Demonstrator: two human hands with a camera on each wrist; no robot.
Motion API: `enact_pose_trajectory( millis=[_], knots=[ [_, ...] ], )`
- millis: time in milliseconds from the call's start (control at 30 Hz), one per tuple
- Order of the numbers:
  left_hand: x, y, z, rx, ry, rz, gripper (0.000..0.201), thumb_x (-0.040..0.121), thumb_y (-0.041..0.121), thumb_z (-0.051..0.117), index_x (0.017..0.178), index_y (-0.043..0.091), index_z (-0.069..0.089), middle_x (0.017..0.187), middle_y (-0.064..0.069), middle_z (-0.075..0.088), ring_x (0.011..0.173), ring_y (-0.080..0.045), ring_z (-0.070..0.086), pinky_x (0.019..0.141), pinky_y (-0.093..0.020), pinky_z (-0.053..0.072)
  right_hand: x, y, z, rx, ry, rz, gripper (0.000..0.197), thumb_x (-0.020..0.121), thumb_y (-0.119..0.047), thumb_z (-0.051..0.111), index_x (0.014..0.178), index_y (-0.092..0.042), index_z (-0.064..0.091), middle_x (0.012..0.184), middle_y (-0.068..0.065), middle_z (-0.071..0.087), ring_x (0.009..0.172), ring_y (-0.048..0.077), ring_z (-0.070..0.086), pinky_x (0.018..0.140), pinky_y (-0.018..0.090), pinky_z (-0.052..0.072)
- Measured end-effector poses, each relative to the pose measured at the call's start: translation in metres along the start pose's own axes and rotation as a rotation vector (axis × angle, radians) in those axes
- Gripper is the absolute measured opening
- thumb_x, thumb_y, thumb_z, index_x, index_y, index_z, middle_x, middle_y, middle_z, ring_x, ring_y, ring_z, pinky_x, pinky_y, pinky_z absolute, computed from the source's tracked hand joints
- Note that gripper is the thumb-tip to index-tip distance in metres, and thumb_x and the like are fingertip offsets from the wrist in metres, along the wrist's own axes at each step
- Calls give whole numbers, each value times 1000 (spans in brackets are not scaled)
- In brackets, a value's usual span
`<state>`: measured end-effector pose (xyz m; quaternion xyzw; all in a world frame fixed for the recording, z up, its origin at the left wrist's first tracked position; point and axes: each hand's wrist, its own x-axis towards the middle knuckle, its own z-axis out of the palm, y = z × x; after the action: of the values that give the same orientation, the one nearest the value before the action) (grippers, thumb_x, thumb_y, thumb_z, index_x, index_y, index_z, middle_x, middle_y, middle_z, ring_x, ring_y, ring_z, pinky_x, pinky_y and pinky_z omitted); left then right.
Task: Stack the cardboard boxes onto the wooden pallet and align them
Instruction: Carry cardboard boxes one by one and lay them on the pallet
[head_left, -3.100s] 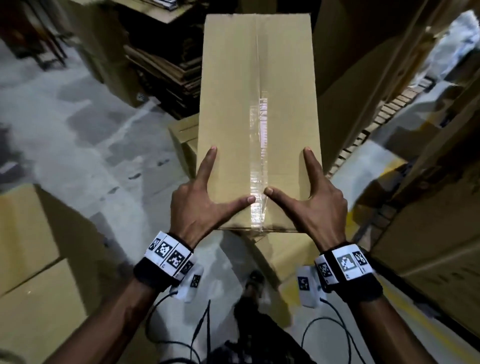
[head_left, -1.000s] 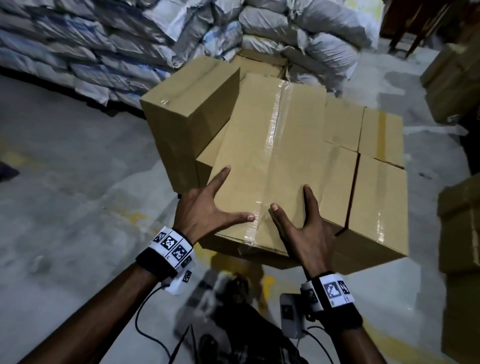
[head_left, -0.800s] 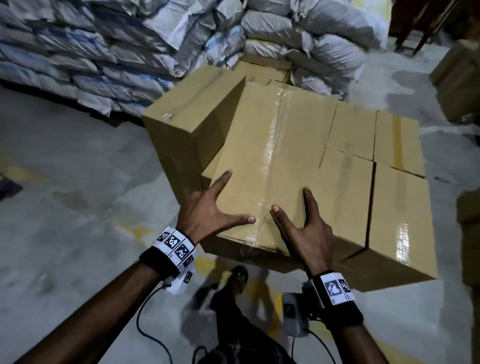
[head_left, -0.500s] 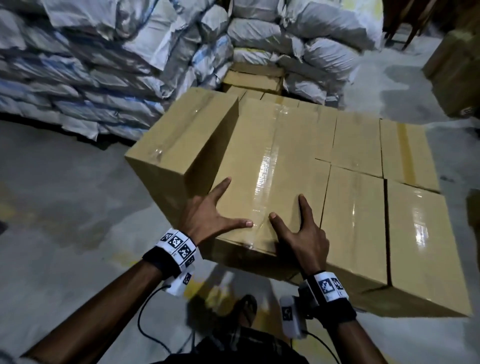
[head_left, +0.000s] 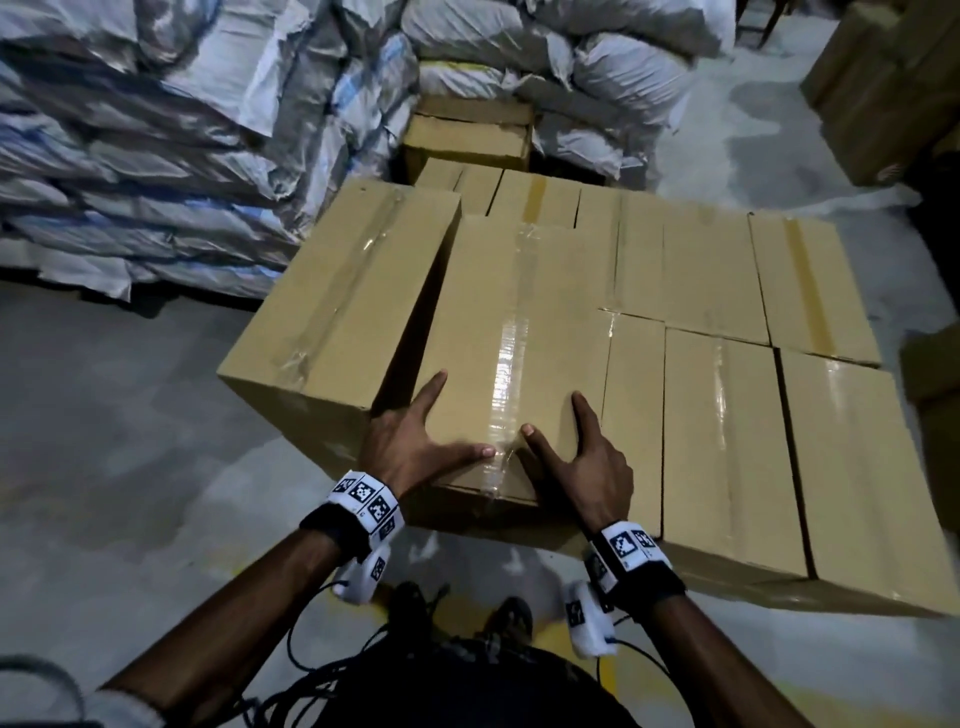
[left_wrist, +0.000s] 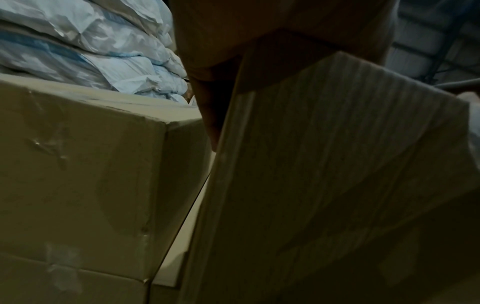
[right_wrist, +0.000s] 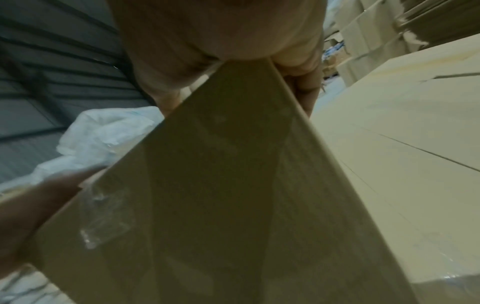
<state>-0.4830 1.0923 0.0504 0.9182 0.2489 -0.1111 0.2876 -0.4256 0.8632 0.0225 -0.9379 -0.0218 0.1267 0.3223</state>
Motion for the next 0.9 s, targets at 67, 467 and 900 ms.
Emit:
enact_pose_trajectory(
  millis=[67,467,900],
  knots=[
    [7,-9,0,-7,-23,-4,131,49,100,59,161,53,9,144,-17,58,133,-38,53,110,-45,45,3,-5,11,7,0,17,102,71,-104,32,157,-51,17,138,7,64,116,36,64,98,48,52],
    [32,-66,20,10,31,76,127,55,103,53,162,47,13,128,-17,69,120,-41,62,101,-52,51,-3,-11,63,44,23,59,91,77,-100,35,154,-56,16,140,5,63,118,35,63,100,47,51],
    [-8,-129,25,-27,-8,386,122,64,73,84,163,37,24,160,9,43,137,-20,52,101,-33,48,-10,20,49,58,-295,-113,121,69,-88,68,160,-50,-2,170,-17,17,153,19,31,119,45,37]
  ],
)
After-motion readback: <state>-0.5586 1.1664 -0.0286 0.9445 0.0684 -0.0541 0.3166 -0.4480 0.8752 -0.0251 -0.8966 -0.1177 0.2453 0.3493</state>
